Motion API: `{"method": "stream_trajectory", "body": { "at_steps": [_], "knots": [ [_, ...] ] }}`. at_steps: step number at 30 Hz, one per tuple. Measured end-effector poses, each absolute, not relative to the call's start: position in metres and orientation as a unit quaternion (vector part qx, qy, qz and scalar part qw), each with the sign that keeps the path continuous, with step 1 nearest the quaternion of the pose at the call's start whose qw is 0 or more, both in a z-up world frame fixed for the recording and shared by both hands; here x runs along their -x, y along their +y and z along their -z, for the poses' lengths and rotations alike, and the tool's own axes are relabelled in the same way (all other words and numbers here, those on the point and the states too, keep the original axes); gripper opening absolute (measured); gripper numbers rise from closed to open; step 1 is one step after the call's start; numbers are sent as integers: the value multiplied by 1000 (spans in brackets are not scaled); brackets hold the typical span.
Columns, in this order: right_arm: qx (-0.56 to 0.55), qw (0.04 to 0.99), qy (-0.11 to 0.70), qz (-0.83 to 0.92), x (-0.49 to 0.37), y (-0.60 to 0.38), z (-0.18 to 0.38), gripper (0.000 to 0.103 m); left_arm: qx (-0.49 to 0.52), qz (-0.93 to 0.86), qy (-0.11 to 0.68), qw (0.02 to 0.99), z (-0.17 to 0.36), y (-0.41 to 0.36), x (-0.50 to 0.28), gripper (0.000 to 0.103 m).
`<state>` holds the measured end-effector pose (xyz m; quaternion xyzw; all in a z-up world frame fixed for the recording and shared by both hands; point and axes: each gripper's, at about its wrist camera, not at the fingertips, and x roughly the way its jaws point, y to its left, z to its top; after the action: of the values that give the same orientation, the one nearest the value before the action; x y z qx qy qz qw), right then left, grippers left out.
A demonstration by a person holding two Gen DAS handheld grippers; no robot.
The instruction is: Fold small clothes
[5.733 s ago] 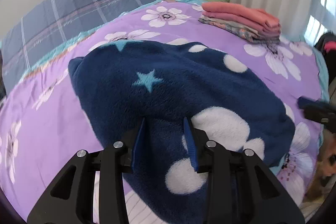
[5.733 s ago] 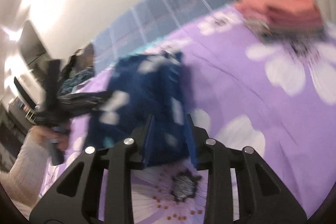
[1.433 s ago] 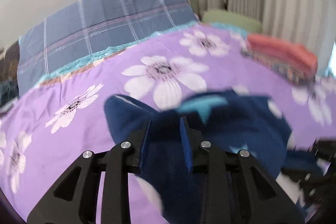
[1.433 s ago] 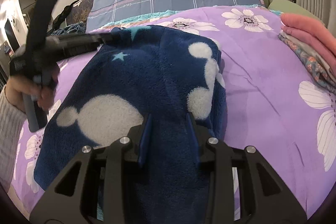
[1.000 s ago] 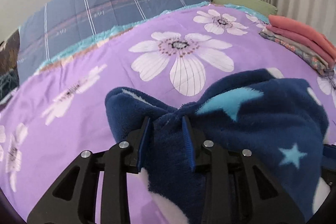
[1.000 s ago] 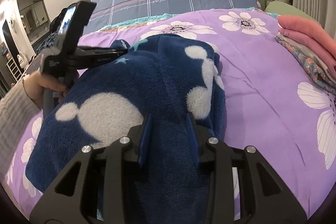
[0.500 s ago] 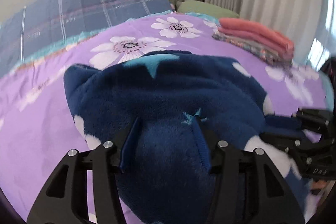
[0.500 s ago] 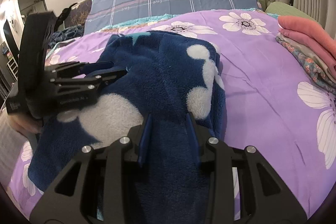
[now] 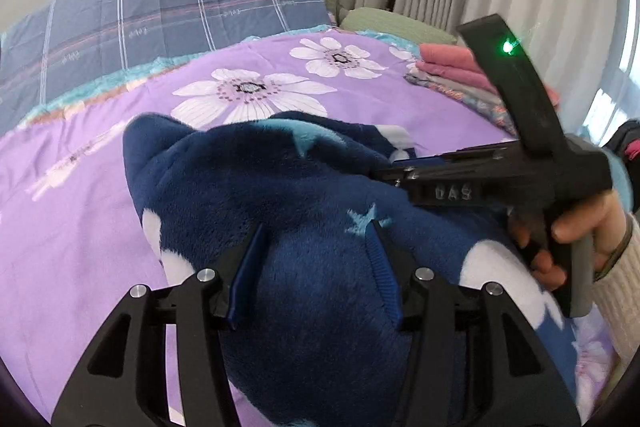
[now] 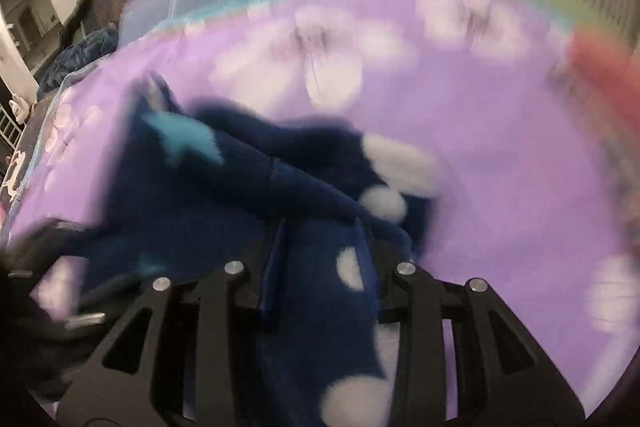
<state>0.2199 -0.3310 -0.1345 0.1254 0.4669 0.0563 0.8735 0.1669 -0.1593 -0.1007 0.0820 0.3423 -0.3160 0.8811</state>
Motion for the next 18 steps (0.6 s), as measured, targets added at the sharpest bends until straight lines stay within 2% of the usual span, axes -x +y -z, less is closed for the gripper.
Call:
{"method": "stream_trajectory", "body": {
  "at_steps": [5, 9, 13, 16, 18],
  "knots": [
    [-73, 883, 462, -36, -216, -318, 125, 35, -77, 318, 340, 882, 100, -158, -167, 53],
    [-83, 900, 425, -41, -190, -324, 104, 36, -67, 305, 338, 888, 82, -147, -155, 52],
    [-80, 917, 389, -41, -145, -326, 77, 43, -64, 331, 323, 884, 62, -127, -127, 52],
    [-98, 921, 369, -81, -111, -320, 65, 43, -74, 349, 328, 875, 63, -120, -105, 53],
    [-96, 920, 362, -117, -92, -311, 69, 47, -83, 354, 336, 869, 73, -121, -96, 57]
  ]
}}
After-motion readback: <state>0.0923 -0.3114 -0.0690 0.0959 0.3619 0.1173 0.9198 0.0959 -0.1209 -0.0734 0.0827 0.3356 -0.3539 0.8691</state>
